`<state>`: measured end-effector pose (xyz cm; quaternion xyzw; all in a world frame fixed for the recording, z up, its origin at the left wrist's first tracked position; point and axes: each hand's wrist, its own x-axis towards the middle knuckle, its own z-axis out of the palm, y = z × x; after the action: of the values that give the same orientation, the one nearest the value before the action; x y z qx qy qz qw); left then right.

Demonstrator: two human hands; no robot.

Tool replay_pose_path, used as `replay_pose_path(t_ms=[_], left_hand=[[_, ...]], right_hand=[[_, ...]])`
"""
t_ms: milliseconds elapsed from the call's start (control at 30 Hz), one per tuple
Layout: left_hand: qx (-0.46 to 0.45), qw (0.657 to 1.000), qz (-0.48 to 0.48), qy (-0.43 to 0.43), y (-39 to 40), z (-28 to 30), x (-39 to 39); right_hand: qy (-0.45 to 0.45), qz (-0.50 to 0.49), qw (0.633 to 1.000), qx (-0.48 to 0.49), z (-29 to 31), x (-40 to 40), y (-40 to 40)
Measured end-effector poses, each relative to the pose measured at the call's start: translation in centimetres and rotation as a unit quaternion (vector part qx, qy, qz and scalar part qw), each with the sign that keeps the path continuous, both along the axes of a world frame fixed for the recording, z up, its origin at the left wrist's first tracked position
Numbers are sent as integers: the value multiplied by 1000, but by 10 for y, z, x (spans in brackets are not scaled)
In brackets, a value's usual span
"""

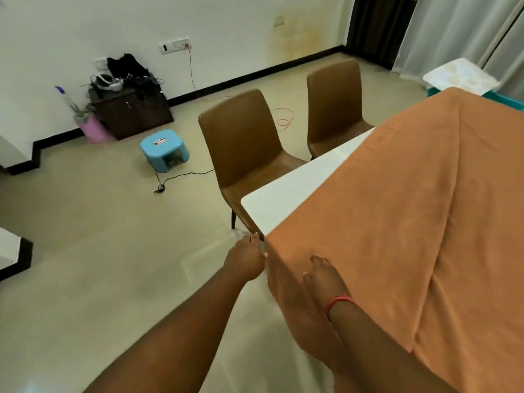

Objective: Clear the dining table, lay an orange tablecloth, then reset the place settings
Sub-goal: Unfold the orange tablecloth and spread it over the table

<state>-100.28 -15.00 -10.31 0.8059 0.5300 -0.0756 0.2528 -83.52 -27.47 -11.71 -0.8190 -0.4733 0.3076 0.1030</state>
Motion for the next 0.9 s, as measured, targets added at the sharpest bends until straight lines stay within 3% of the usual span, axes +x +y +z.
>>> replay_pose_path(t_ms=[100, 200, 267, 400, 533, 733, 900], left_hand=[[-90, 985, 80, -125, 37, -25, 8], [-229, 930, 129, -255, 75, -37, 24], [-314, 907, 168, -227, 111, -46, 35], [-363, 924, 111, -46, 177, -49, 34], [-346, 934, 70, 47, 252, -39, 25], [-272, 953, -89, 103, 333, -39, 36], [-164, 967, -187, 54, 390, -46, 49]], right_hand=[[-67, 86, 993, -52, -19, -20, 49], [-111, 98, 988, -37, -35, -27, 96], [-110, 107, 988, -33, -46, -29, 132], [-110, 112, 988, -7, -52, -31, 187], [-118, 117, 986, 5, -54, -34, 230], [-102, 69, 992, 2, -57, -49, 282], [-71, 54, 994, 69, -33, -42, 340]])
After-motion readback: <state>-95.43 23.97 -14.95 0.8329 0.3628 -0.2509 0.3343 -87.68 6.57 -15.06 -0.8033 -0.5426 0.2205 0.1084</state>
